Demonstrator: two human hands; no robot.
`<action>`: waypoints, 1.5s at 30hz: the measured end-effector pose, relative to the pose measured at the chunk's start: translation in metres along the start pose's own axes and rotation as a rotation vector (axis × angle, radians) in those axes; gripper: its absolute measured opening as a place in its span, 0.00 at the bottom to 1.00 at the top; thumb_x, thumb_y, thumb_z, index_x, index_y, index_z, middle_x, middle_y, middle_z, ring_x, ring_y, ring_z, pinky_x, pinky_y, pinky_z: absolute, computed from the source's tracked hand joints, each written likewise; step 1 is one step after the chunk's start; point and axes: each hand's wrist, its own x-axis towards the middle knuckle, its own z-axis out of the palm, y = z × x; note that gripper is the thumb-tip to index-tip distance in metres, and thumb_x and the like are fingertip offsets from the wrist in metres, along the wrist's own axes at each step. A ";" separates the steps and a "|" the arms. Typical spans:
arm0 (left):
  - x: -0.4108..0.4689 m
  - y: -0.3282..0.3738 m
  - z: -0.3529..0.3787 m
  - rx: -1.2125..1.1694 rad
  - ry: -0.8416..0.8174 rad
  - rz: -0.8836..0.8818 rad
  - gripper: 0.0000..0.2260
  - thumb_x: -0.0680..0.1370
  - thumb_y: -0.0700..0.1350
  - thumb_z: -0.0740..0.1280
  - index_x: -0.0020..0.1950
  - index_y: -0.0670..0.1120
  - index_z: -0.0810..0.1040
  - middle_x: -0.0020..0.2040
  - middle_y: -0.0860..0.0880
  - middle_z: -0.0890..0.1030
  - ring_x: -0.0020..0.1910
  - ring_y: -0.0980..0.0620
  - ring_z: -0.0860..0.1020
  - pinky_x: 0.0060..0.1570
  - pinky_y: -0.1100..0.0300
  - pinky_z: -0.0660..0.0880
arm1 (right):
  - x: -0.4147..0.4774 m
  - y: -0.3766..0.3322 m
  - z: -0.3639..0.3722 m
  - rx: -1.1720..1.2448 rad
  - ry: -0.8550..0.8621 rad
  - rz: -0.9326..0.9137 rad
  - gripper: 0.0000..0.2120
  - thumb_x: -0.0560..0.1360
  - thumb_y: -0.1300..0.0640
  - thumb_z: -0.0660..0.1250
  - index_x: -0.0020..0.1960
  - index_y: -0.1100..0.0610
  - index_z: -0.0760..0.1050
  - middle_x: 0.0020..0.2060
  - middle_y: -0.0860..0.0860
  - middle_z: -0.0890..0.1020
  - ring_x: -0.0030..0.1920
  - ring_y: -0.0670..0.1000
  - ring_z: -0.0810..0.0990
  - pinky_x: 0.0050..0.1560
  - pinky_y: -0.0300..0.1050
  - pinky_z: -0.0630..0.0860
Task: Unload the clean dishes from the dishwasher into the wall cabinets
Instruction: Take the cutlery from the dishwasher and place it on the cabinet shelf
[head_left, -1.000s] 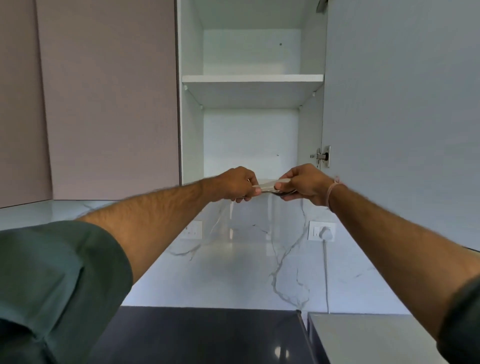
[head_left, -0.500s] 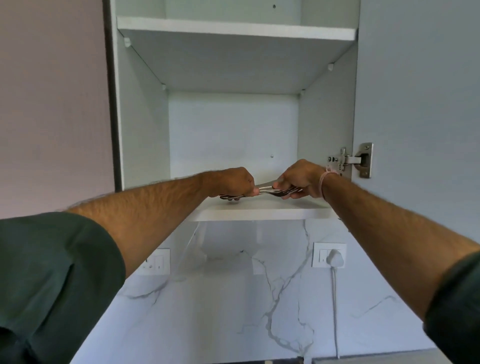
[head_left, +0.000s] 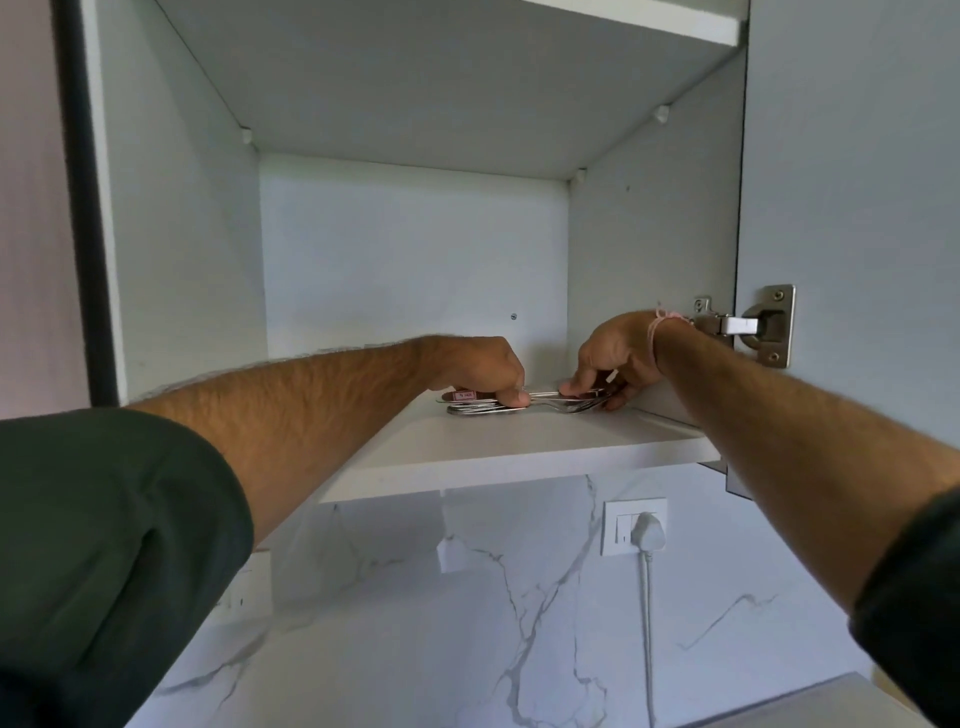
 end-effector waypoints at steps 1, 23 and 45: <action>0.003 -0.002 -0.001 -0.007 -0.017 0.000 0.08 0.78 0.46 0.70 0.47 0.41 0.80 0.34 0.50 0.72 0.36 0.51 0.69 0.36 0.61 0.66 | 0.002 -0.003 -0.001 -0.030 -0.001 0.010 0.07 0.72 0.63 0.74 0.49 0.64 0.78 0.43 0.55 0.80 0.44 0.54 0.79 0.48 0.48 0.80; 0.033 -0.019 -0.001 -0.206 -0.057 -0.025 0.04 0.77 0.41 0.72 0.43 0.43 0.80 0.32 0.49 0.76 0.29 0.53 0.72 0.29 0.66 0.69 | 0.044 -0.025 -0.015 -0.393 -0.122 0.035 0.05 0.80 0.63 0.64 0.50 0.63 0.78 0.46 0.55 0.80 0.49 0.55 0.78 0.54 0.52 0.77; 0.060 -0.038 0.002 -0.188 0.037 -0.132 0.07 0.78 0.42 0.70 0.41 0.46 0.84 0.45 0.48 0.81 0.44 0.51 0.76 0.49 0.59 0.73 | 0.073 -0.040 0.004 -0.696 0.000 -0.145 0.15 0.81 0.59 0.62 0.65 0.64 0.74 0.52 0.55 0.76 0.51 0.54 0.81 0.58 0.50 0.79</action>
